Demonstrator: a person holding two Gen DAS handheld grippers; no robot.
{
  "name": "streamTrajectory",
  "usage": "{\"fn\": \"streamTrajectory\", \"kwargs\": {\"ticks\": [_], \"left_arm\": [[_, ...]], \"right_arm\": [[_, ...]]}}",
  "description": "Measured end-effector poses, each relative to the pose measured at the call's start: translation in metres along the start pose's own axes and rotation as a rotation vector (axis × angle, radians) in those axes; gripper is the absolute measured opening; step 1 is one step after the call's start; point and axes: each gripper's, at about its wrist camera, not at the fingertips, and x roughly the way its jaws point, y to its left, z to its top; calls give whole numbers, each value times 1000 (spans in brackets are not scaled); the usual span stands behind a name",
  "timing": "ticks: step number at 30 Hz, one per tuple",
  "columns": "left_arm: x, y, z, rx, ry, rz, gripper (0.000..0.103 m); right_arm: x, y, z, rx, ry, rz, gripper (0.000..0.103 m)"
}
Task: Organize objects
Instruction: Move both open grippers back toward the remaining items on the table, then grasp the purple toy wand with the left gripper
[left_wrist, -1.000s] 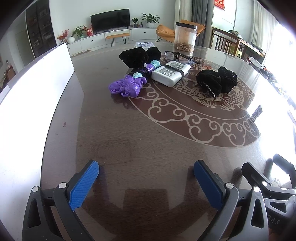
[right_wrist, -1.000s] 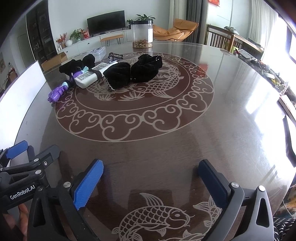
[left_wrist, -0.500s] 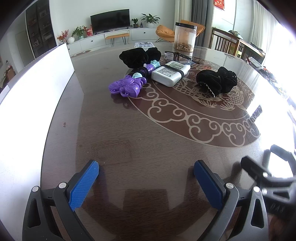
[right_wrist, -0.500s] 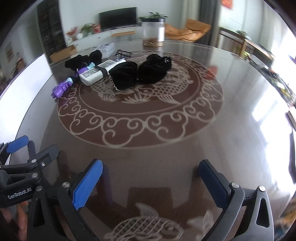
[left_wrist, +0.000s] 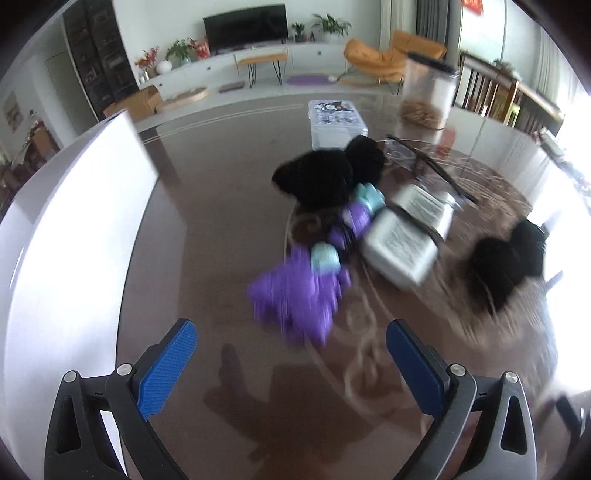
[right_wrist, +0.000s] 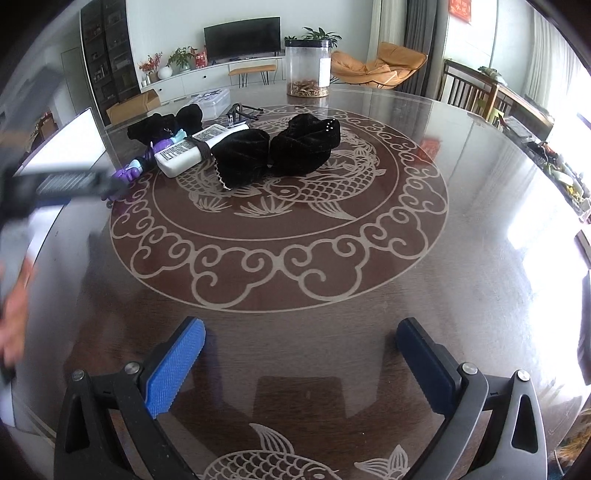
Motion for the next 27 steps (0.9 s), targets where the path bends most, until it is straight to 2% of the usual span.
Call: {"fn": "streamTrajectory", "kwargs": {"ticks": [4,7,8,10,11,12,13,14,17,20,25,26,27], "left_arm": [[26,-3,35,90,44,-12,102],[39,-5,41,131,74,-33,101],[39,-3,40,126,63,-50,97],[36,-1,34,109,55,-101,77],[32,-2,30,96,39,-133,60],[27,-4,25,102,22,-121,48],[23,-8,21,108,7,-107,48],[18,-11,13,111,-12,-90,43],[3,-15,-13,85,-36,-47,43],[-18,-11,-49,18,-56,3,43],[-41,-2,-100,0,-104,15,44],[-43,0,-105,-4,-110,4,47],[-43,3,-107,-10,-114,1,59]], "right_arm": [[0,0,0,0,0,0,103],[0,0,0,0,0,0,103],[0,0,0,0,0,1,103],[0,0,0,1,0,1,103],[0,0,0,1,0,1,103],[0,0,0,1,0,1,103],[0,0,0,1,0,1,103],[0,0,0,0,0,1,103],[0,0,0,1,0,2,103],[0,-1,0,1,0,1,103],[0,0,0,1,0,2,103],[0,-1,0,1,0,1,103],[0,0,0,1,0,1,103]]}}
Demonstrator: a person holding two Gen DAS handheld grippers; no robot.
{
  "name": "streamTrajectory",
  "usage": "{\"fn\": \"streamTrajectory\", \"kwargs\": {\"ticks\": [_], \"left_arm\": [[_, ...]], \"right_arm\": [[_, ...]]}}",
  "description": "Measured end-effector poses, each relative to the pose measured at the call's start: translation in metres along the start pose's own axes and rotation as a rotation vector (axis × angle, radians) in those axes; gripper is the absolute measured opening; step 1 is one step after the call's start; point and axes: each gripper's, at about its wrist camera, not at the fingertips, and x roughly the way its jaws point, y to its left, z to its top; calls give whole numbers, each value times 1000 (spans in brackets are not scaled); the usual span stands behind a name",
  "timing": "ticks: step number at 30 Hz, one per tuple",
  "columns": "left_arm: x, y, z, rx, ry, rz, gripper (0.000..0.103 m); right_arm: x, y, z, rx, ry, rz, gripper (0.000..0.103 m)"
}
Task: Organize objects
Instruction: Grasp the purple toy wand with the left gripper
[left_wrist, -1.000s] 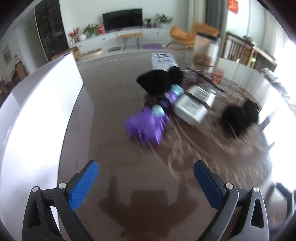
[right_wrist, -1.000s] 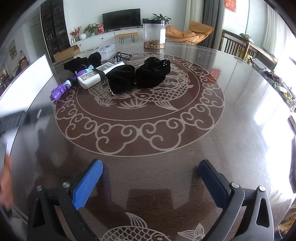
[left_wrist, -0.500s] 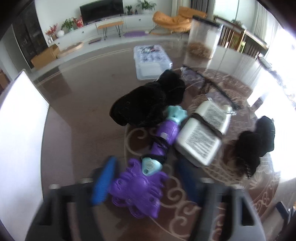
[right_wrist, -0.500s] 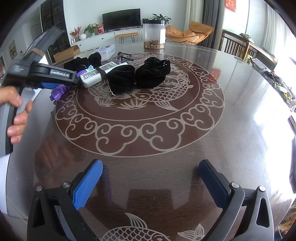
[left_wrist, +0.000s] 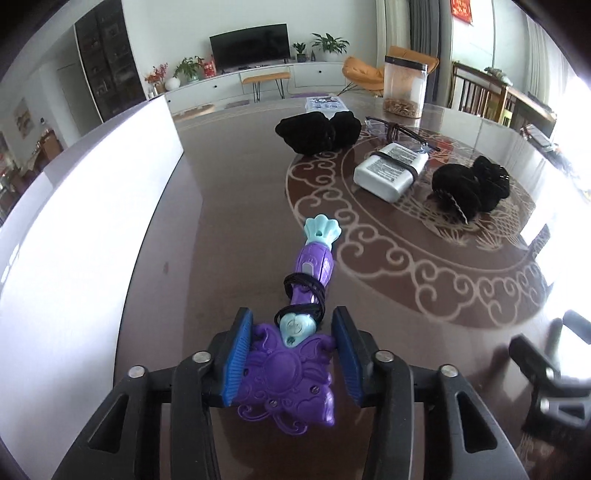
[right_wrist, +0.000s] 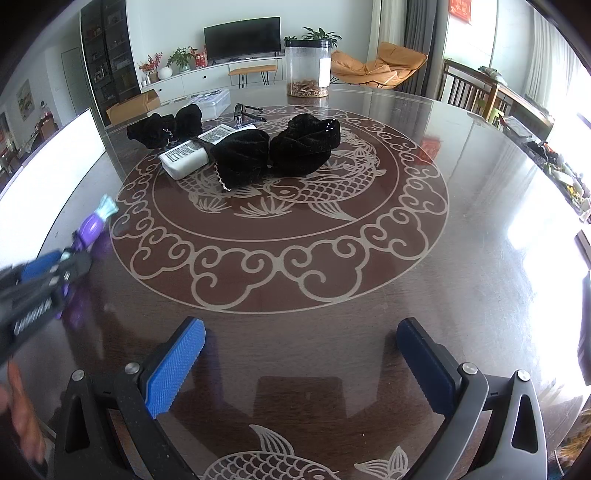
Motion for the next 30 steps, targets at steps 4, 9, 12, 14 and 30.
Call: {"fn": "streamTrajectory", "kwargs": {"ticks": [4,9,12,14,30], "left_arm": [[12,17,-2,-61,30,24,103],[18,24,2,-87,50,-26,103],[19,23,4,-86,48,-25,103],[19,23,4,-86,48,-25,103],[18,21,2,-85,45,-26,103]], "right_arm": [[0,0,0,0,0,0,103],[0,0,0,0,0,0,103],[0,0,0,0,0,0,103],[0,0,0,0,0,0,103],[0,0,0,0,0,0,103]]}}
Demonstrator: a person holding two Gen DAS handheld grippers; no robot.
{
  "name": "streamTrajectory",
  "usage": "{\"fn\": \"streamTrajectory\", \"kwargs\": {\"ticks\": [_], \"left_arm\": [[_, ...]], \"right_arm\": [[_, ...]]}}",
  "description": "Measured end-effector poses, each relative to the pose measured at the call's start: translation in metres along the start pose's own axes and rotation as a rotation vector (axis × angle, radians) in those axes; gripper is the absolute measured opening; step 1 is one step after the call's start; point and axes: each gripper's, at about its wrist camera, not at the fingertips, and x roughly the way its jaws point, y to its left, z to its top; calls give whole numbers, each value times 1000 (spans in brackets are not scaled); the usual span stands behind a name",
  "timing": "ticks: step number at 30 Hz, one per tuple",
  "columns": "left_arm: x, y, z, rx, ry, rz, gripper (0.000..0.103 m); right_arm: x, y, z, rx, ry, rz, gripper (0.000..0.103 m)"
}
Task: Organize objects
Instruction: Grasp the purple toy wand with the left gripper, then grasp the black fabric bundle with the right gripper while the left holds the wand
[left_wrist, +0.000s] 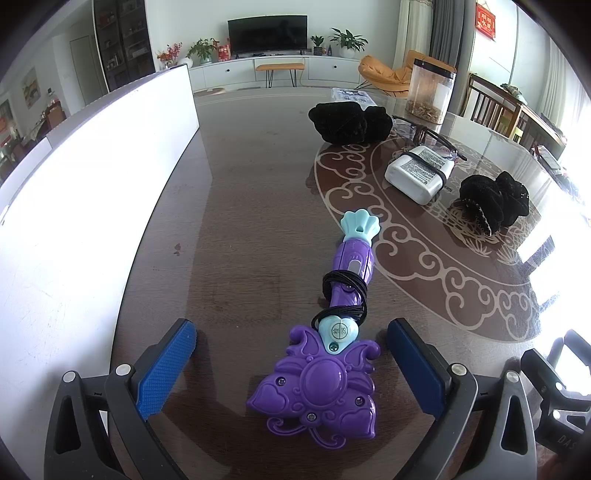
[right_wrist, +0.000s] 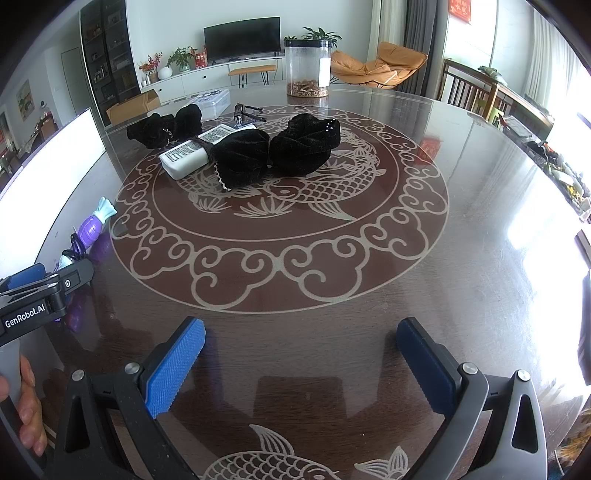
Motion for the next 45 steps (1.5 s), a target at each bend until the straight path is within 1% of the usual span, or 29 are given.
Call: {"fn": "streamTrajectory", "kwargs": {"ticks": [4,6,7,9,11,13,14,16,18,19,20,21,22,23,24,25,27,29,31,33,34,36,37,38,39,40,41,42,45], "left_arm": [[0,0,-1,0,-1,0,103],[0,0,-1,0,-1,0,103],[0,0,-1,0,-1,0,103],[0,0,-2,0,-1,0,103],[-1,0,-2,0,-1,0,103],[-1,-1,-2,0,-2,0,103],[-1,0,-3,0,-2,0,103],[-1,-1,-3,0,-2,0,103],[0,-1,-3,1,-2,-1,103],[-1,-1,-3,1,-3,-2,103],[-1,-1,-4,2,-3,-3,103],[-1,-1,-4,4,-3,-5,103],[-1,-2,-4,7,-3,-7,103],[-1,-2,-4,10,-4,-8,103],[-1,-2,-4,10,-4,-8,103],[-1,-2,-4,10,-4,-8,103],[-2,-2,-4,11,-4,-10,103],[-2,-2,-4,24,0,-24,103],[-3,-2,-3,72,14,-54,103],[-1,-3,0,114,34,-89,103],[-1,-3,2,124,37,-102,102],[-2,-5,5,146,31,-102,85],[-2,-6,7,155,33,-105,82],[-2,-8,9,164,33,-110,70],[-3,-10,11,172,27,-117,54],[-3,-13,12,186,24,-126,45],[-4,-16,13,205,21,-131,28],[-5,-20,13,220,20,-125,21],[-11,-15,8,178,12,-154,20]], "right_arm": [[0,0,1,-3,3,1,103],[2,-2,6,-13,34,11,103],[3,-7,12,17,47,34,103],[0,-21,26,118,22,92,103],[4,-35,54,247,11,138,103],[20,-37,82,321,38,195,103],[29,-35,95,335,56,201,103],[50,-27,118,353,92,181,102],[69,-16,137,342,111,119,102],[74,-12,141,328,112,101,102],[80,-7,144,299,112,82,98],[83,-4,144,265,111,78,93],[82,-1,144,223,99,80,78],[78,3,142,168,77,79,73],[73,6,137,112,65,81,71],[67,7,128,52,56,94,70],[51,11,109,-92,40,155,70],[32,10,85,-208,38,181,70],[19,1,65,-232,48,200,71],[9,-12,50,-195,59,212,73],[6,-18,45,-163,64,215,77],[5,-29,42,-86,78,232,78],[7,-33,43,-54,86,244,79],[9,-35,42,-24,97,253,79],[8,-36,41,-3,108,257,79],[9,-37,42,16,122,257,79],[8,-38,42,40,138,258,79],[6,-41,43,65,149,264,79],[-3,-49,36,141,172,271,79]]}}
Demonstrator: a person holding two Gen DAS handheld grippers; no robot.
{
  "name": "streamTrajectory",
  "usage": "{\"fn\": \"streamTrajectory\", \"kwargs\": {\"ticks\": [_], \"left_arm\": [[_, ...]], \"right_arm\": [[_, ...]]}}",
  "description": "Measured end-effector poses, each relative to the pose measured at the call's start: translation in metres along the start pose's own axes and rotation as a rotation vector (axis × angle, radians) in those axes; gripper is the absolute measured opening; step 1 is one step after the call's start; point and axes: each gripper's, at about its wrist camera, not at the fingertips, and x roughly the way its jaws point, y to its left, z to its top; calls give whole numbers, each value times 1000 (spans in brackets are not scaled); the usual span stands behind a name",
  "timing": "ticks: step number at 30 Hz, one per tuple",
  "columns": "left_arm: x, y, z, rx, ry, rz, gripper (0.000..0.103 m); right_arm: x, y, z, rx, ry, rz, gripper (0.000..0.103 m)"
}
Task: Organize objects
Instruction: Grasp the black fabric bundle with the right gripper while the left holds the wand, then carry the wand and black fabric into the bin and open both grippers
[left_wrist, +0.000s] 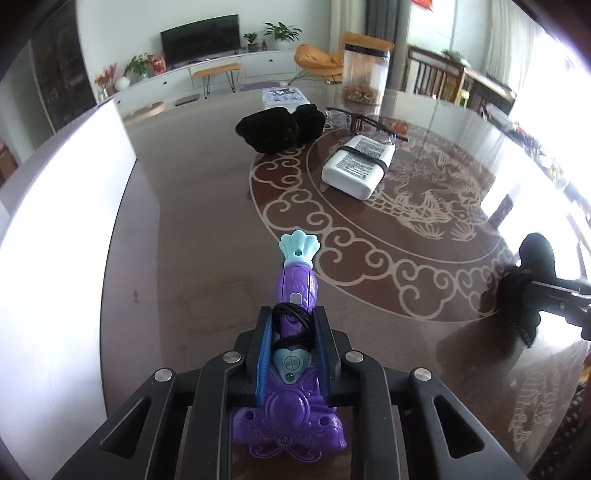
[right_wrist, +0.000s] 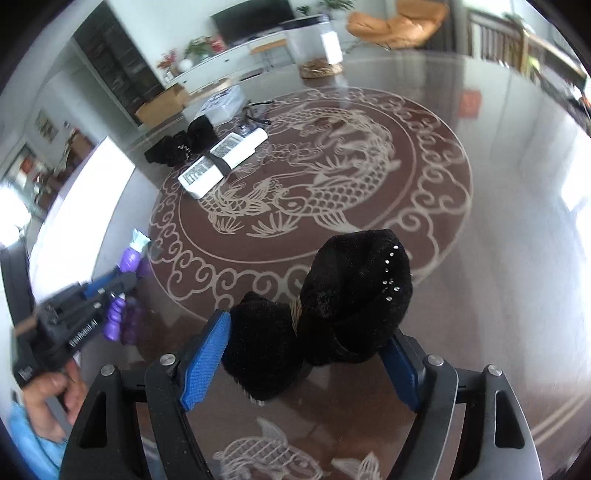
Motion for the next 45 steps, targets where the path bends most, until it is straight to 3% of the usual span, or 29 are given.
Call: {"fn": "streamTrajectory", "kwargs": {"ticks": [4,8,11,14,15,16,24,30,35,37,40,45], "left_arm": [[-30,6,-22,-50,-92,-13,20],[-57,2,-40,-39,-180,-14,20],[-72,2,-52,-41,-231,-21,20],[-81,6,-62,-52,-266,-30,20],[-84,7,-64,-55,-275,-32,20],[-88,8,-66,-60,-286,-35,20],[-158,25,-72,-108,-454,-88,20],[-232,60,-71,-162,-555,-101,20],[-260,131,-75,-278,-499,15,20],[-260,159,-75,-309,-458,75,20],[-241,206,-63,-334,-348,176,20],[-186,268,-62,-419,-98,192,21]], "right_arm": [[-16,-15,-14,132,-22,-19,80],[-16,-23,-16,270,-14,47,80],[-4,-10,-5,284,-29,51,80],[15,10,11,211,-48,-26,78],[18,16,15,170,-64,-54,69],[19,19,16,144,-69,-65,34],[-32,64,-2,-59,-152,14,31],[-76,156,1,-244,-220,175,31],[-82,260,-12,-406,-204,365,31],[-74,297,-15,-451,-199,384,31],[-54,350,-18,-547,-154,402,32],[-5,398,-26,-599,-14,415,37]]}}
